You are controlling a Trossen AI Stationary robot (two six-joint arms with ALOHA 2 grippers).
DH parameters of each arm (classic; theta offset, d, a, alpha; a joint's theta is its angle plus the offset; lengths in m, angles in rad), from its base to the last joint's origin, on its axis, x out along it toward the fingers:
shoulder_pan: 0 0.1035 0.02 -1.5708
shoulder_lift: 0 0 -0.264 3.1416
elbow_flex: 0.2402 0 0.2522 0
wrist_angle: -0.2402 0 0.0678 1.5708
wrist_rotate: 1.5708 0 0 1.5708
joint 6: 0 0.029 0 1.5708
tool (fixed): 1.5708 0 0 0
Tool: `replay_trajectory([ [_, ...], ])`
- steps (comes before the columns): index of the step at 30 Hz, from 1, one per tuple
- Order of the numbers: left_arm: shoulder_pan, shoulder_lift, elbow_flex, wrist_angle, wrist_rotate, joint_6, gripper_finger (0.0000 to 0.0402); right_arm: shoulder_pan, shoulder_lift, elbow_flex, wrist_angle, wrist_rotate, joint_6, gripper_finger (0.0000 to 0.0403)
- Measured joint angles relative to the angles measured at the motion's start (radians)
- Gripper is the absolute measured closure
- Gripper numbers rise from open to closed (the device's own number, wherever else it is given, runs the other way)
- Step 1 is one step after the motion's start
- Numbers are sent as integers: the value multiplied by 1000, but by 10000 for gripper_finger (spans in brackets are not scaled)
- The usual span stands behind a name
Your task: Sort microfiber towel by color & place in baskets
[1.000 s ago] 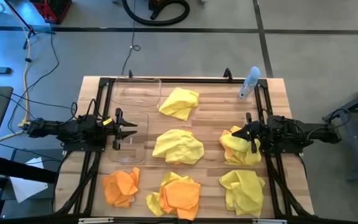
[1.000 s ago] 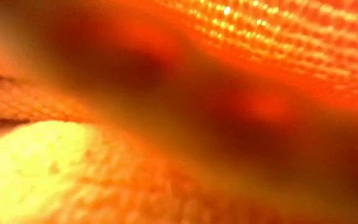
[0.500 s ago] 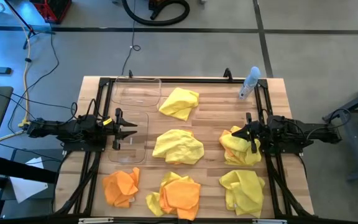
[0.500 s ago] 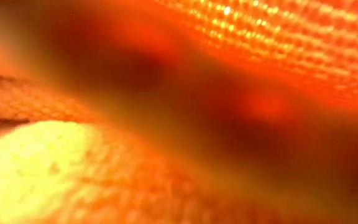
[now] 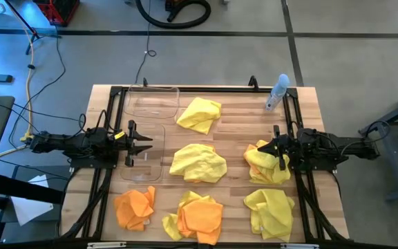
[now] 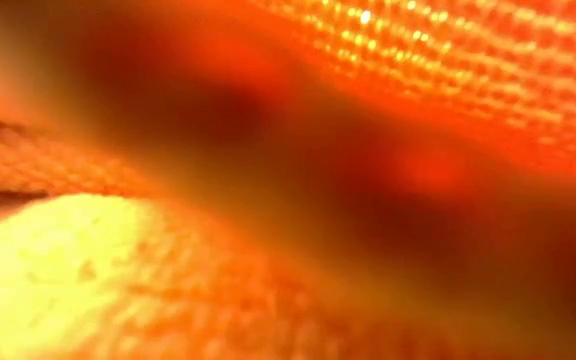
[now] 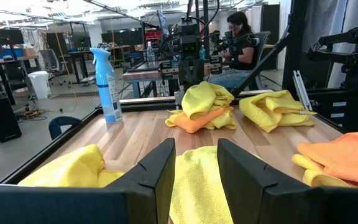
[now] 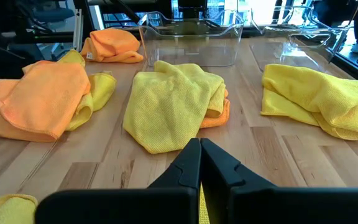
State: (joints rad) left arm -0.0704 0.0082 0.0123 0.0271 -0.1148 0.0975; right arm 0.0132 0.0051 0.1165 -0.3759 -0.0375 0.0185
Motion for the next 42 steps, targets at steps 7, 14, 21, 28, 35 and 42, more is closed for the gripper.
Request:
replay_trajectory([
  [7, 0, 0, 0, 0, 0, 0, 293, 0, 0, 0, 0, 0, 0, 402],
  [14, 0, 0, 0, 0, 0, 0, 293, 0, 0, 0, 0, 0, 0, 402],
  [21, 0, 0, 0, 0, 0, 0, 293, 0, 0, 0, 0, 0, 0, 402],
  [28, 0, 0, 0, 2, -27, -8, 293, 0, 0, 0, 0, 0, 0, 402],
  [35, 0, 0, 0, 4, -30, -6, 293, 0, 0, 0, 0, 0, 0, 402],
  [42, 0, 0, 0, 106, -155, -1, 295, 0, 0, 0, 0, 0, 0, 402],
])
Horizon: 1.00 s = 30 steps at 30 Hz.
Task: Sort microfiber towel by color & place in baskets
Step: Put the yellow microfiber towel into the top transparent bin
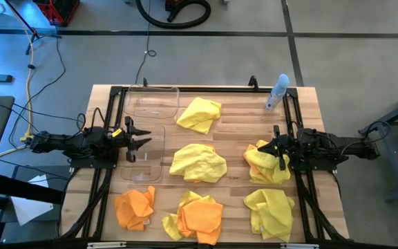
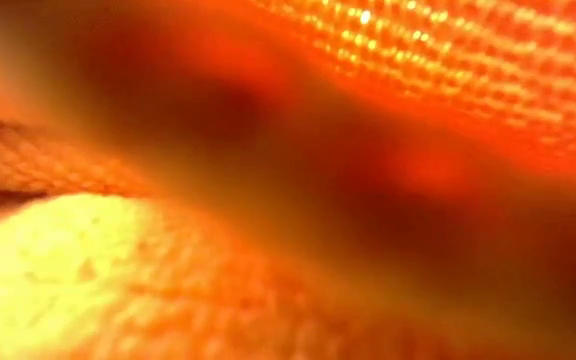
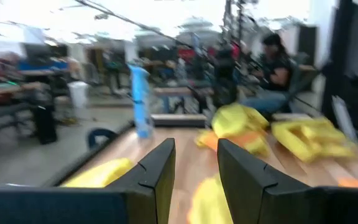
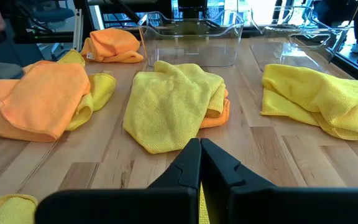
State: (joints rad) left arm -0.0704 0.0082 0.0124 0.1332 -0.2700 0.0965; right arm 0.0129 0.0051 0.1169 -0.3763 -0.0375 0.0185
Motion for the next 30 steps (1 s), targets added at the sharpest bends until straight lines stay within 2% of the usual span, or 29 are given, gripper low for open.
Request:
replay_trajectory([
  [6, 24, 48, 69, 31, -128, 41, 329, 0, 0, 0, 0, 0, 0, 402],
  [12, 90, 230, 208, 31, -137, 134, 396, 0, 0, 0, 0, 0, 0, 402],
  [22, 246, 688, 540, -26, -135, 45, 400, 0, 0, 0, 0, 0, 0, 402],
  [26, 308, 900, 753, -212, -134, 82, 380, 0, 0, 0, 0, 0, 0, 402],
  [30, 374, 1115, 995, -444, -115, 88, 341, 0, 0, 0, 0, 0, 0, 402],
])
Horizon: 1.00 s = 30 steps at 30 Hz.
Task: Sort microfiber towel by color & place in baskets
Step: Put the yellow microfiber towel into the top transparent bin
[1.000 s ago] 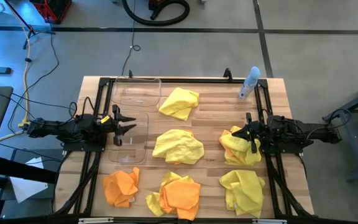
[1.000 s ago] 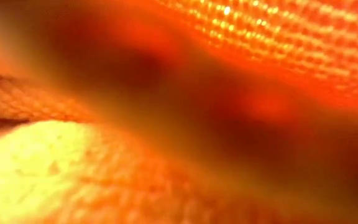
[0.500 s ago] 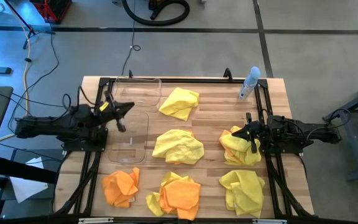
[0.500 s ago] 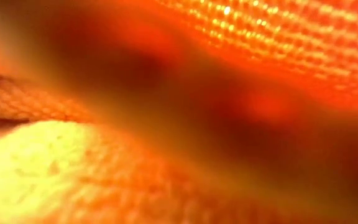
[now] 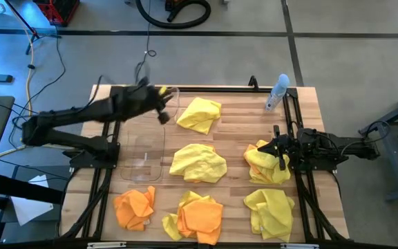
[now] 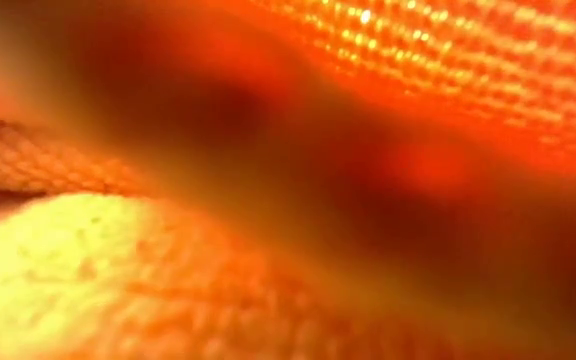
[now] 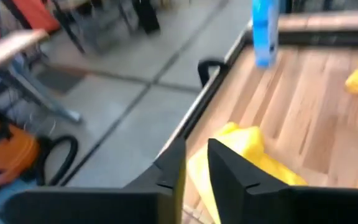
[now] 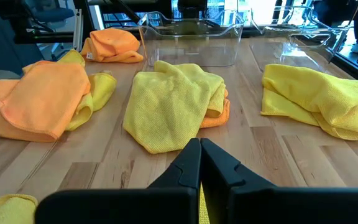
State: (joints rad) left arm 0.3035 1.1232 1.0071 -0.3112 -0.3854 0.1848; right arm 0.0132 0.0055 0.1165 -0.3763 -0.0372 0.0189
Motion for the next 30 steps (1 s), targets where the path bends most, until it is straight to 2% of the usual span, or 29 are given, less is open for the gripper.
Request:
replay_trajectory([
  [5, 72, 251, 283, -210, 127, 0, 279, 0, 0, 0, 0, 0, 0, 402],
  [9, 99, 436, 464, -331, 235, -2, 230, 0, 0, 0, 0, 0, 0, 402],
  [12, 97, 565, 559, -371, 217, 44, 200, 0, 0, 0, 0, 0, 0, 402],
  [17, 82, 752, 655, -385, 199, 100, 173, 0, 0, 0, 0, 0, 0, 402],
  [24, 74, 984, 740, -383, 196, 108, 170, 0, 0, 0, 0, 0, 0, 402],
  [30, 75, 1133, 804, -384, 192, 115, 170, 0, 0, 0, 0, 0, 0, 402],
])
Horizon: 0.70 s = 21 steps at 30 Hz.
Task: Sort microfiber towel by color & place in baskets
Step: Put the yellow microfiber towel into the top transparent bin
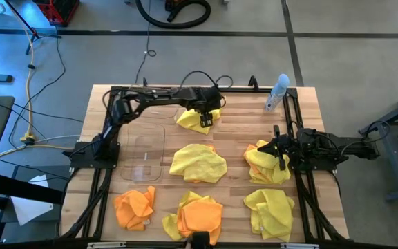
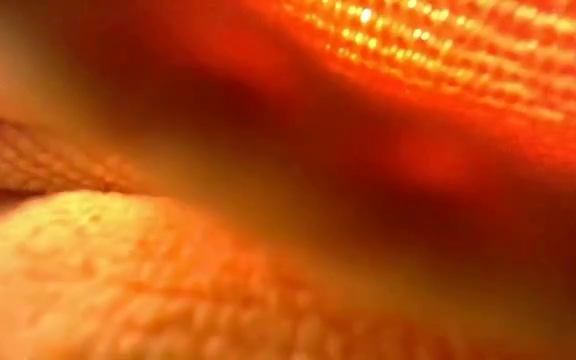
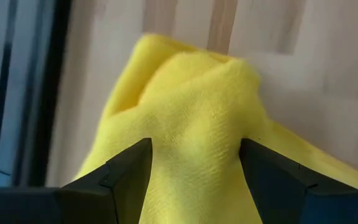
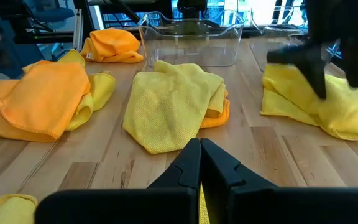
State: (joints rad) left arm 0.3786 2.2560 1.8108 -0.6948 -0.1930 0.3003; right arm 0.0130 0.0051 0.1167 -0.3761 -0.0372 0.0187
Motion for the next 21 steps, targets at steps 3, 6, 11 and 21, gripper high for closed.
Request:
replay_trajectory([
  [3, 0, 55, 26, -4, -58, 0, 170, 0, 0, 0, 0, 0, 0, 402],
  [6, 0, 76, 44, -25, -148, -16, 170, 0, 0, 0, 0, 0, 0, 402],
  [11, 15, 78, 45, -26, -101, -93, 184, 0, 0, 0, 0, 0, 0, 402],
  [21, 3, 64, 41, -64, -276, -122, 350, 0, 0, 0, 0, 0, 0, 402],
])
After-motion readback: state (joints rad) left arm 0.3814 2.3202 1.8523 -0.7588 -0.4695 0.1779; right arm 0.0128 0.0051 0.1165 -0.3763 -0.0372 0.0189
